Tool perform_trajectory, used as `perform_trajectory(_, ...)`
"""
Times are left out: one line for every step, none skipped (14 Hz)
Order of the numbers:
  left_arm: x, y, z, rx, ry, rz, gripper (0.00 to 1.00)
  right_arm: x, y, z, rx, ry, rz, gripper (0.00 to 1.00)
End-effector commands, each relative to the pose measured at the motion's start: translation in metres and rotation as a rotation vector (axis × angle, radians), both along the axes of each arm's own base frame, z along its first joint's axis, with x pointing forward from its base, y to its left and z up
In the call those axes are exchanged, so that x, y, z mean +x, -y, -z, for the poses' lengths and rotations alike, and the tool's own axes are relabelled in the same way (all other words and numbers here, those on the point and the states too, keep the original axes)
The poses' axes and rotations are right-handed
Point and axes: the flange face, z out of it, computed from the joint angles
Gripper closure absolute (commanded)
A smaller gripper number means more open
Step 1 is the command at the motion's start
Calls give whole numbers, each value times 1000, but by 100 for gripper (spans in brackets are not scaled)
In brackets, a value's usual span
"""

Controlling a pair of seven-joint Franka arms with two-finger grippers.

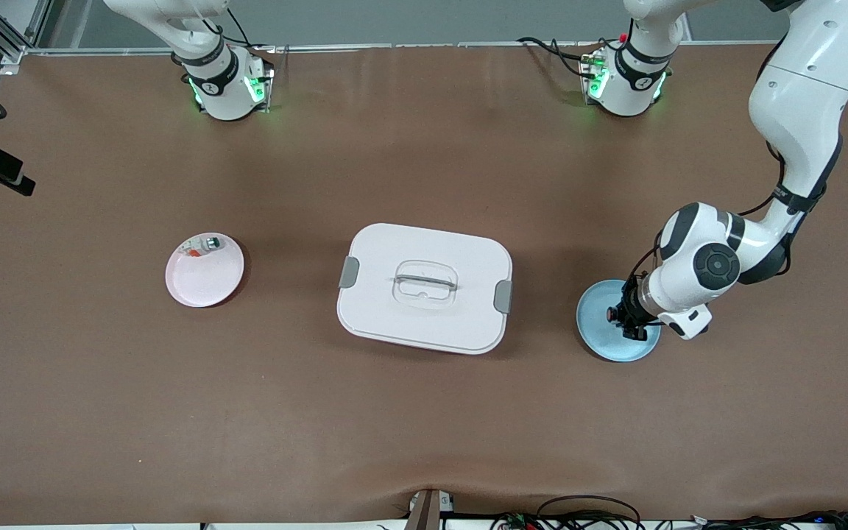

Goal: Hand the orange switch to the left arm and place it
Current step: 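Lower the switch onto the light-blue plate and open the left gripper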

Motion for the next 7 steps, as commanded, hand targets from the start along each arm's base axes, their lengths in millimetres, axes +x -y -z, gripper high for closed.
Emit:
perform_trajectory(3, 2, 5, 1, 15, -1, 100, -7, -2, -3, -41, 15, 0, 0)
perform_trajectory(3, 2, 6, 0, 13, -1, 100, -6, -3, -3, -43, 19, -3, 0)
perform_trajectory(3, 2, 7, 0, 12, -1, 100, -6, -3, -3, -45, 21, -3, 0)
perform_trajectory(3, 2, 9, -1, 9, -1, 100, -6, -3, -6, -44, 30, -1, 0)
perform_trajectory(2, 2, 10, -3, 7, -1, 100, -5, -3, -4, -46, 39, -1, 0)
perform_trajectory(2, 2, 10, -3, 7, -1, 100, -7, -3, -4, -46, 54, 0, 0)
perform_trajectory(2, 2, 11, -3, 6, 0, 100, -10, -3, -3, -47, 65, 0, 0)
